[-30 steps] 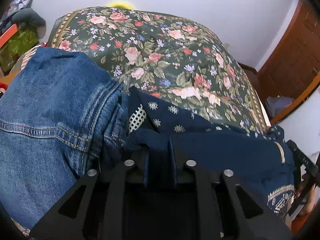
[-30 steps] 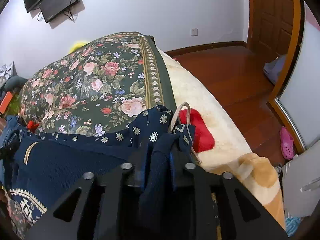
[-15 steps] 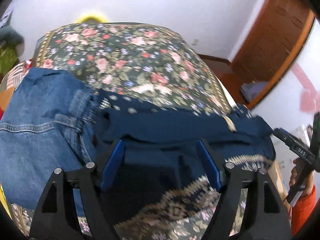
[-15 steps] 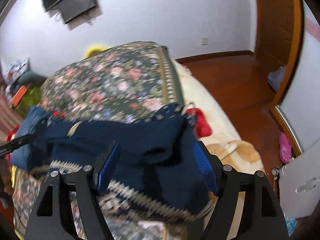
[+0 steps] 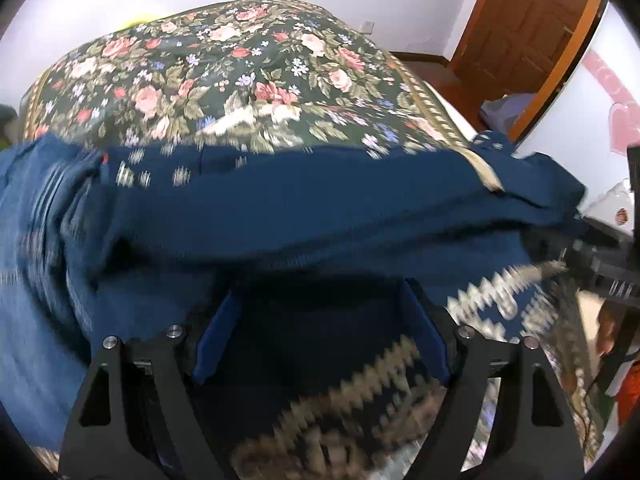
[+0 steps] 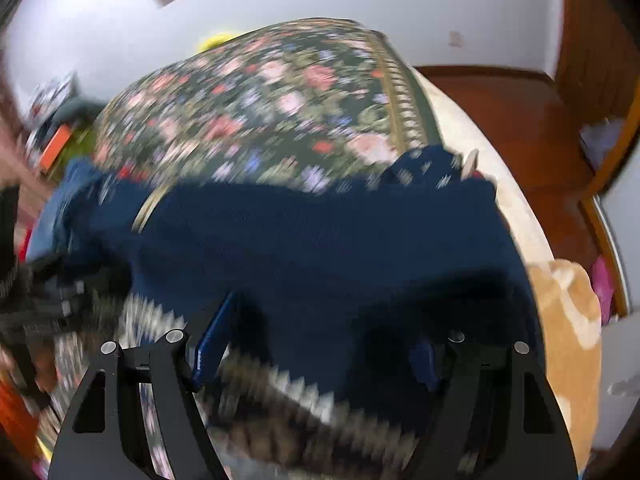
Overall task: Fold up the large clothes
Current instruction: 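Fold the jacket over again with both tools and lay it flat, then open both tools and smooth the patterned jacket hem flat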
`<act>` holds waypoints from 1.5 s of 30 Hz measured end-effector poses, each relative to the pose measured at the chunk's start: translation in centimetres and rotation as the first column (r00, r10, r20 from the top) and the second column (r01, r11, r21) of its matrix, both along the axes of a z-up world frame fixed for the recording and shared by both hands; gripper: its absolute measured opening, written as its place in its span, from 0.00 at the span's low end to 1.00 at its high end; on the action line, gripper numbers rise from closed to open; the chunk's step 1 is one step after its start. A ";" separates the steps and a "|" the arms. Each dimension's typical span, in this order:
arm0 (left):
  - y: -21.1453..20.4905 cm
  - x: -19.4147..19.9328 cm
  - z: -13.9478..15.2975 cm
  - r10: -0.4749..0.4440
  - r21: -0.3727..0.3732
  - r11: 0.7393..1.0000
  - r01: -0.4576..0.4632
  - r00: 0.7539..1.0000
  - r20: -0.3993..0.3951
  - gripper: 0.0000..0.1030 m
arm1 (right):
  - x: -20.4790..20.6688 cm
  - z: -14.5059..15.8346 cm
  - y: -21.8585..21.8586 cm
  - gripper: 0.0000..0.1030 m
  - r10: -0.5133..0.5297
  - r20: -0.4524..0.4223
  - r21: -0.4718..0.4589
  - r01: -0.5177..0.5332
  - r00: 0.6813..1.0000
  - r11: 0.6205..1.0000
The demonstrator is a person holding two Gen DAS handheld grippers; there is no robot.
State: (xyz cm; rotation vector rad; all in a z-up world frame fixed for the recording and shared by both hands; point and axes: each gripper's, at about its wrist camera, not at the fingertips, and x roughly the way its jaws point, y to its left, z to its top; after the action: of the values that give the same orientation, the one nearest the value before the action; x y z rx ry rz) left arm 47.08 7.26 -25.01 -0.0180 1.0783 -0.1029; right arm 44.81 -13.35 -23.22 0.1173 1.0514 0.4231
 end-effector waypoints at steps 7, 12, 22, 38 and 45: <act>1.7 4.6 2.6 0.104 0.094 0.989 -0.111 0.992 0.068 0.77 | 3.2 3.4 -1.4 0.70 -0.184 0.062 0.030 0.182 0.981 0.983; 3.9 4.3 5.6 0.178 0.028 0.983 -0.184 0.974 0.140 0.77 | 1.1 6.0 -0.6 0.70 -0.130 0.152 0.042 0.125 0.980 0.991; 1.3 -1.4 4.7 0.080 0.017 0.996 -0.082 0.991 0.108 0.78 | -3.8 4.4 3.1 0.70 0.082 0.161 -0.056 -0.074 0.984 0.996; -0.2 -8.6 -0.1 0.052 -0.047 0.998 -0.052 0.999 0.006 0.82 | -6.7 0.5 -3.6 0.75 -0.020 0.050 -0.134 0.027 0.999 0.991; 2.0 -11.7 0.0 0.138 -0.083 0.987 -0.139 0.990 -0.020 0.82 | -8.2 1.1 -5.0 0.75 -0.047 0.040 -0.114 0.051 0.998 0.992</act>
State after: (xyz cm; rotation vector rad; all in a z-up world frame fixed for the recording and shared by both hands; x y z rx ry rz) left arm 35.37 9.24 -25.00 -0.1698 1.0827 -0.0232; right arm 36.66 -18.31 -22.12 0.0324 1.0319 0.3180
